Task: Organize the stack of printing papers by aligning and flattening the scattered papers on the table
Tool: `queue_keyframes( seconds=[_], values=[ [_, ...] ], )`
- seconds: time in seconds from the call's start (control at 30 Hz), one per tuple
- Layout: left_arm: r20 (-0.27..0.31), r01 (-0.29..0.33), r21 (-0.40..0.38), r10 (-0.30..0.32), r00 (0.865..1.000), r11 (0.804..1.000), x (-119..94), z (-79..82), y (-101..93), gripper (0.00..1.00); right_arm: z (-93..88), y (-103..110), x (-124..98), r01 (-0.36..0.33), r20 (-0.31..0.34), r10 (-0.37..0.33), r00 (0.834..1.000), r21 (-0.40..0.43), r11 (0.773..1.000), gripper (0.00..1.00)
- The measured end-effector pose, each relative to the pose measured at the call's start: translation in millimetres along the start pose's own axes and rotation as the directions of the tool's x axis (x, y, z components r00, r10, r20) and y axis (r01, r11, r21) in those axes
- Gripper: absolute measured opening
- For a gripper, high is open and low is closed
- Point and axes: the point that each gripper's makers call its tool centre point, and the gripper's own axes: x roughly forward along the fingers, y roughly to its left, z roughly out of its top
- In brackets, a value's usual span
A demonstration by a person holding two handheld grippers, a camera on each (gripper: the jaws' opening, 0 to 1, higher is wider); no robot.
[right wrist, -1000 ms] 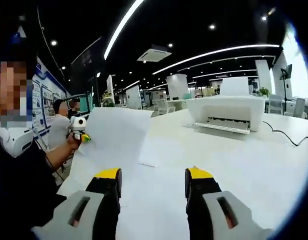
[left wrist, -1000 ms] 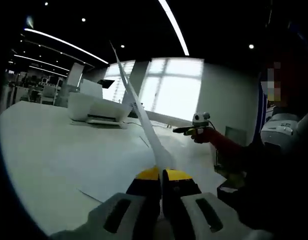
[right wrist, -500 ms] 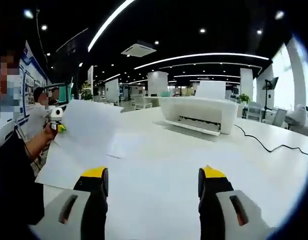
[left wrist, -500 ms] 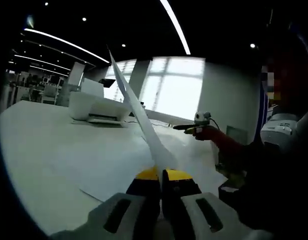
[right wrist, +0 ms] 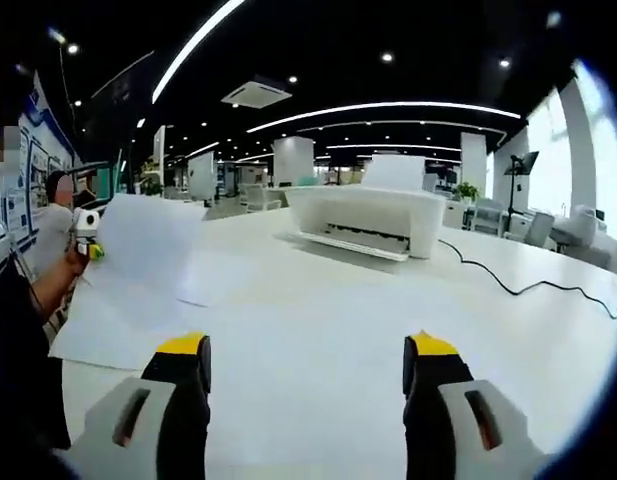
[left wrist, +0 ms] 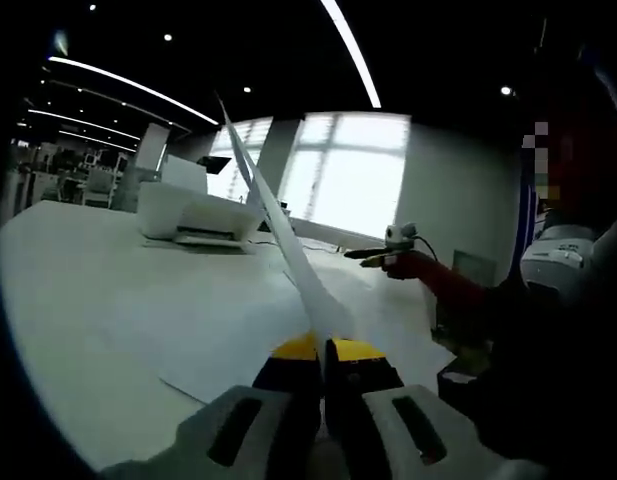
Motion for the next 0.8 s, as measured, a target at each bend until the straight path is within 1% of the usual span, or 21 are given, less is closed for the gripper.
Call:
queue_keyframes(
  seconds=[0.23,0.67,0.8],
  values=[
    [0.0,0.0,0.001,0.0,1.0,1.0,-0.1,0.1,-0.1,0.07,-10.1,-20.7,-3.1,0.042,-0.012,-0.042,0.999,0.03,0.999,0.74],
    [-0.003,-0.002,0.002,0.002,1.0,1.0,-0.9,0.2,2.1,0.07,-26.7,-48.6,1.0,0.097,-0.036,-0.095,0.995,0.058,0.994,0.71],
    [-0.003,-0.001,0.002,0.002,1.0,1.0,-1.7,0.5,3.5,0.07,-30.3,-53.5,3.4,0.109,-0.038,-0.107,0.994,0.065,0.992,0.7]
  ],
)
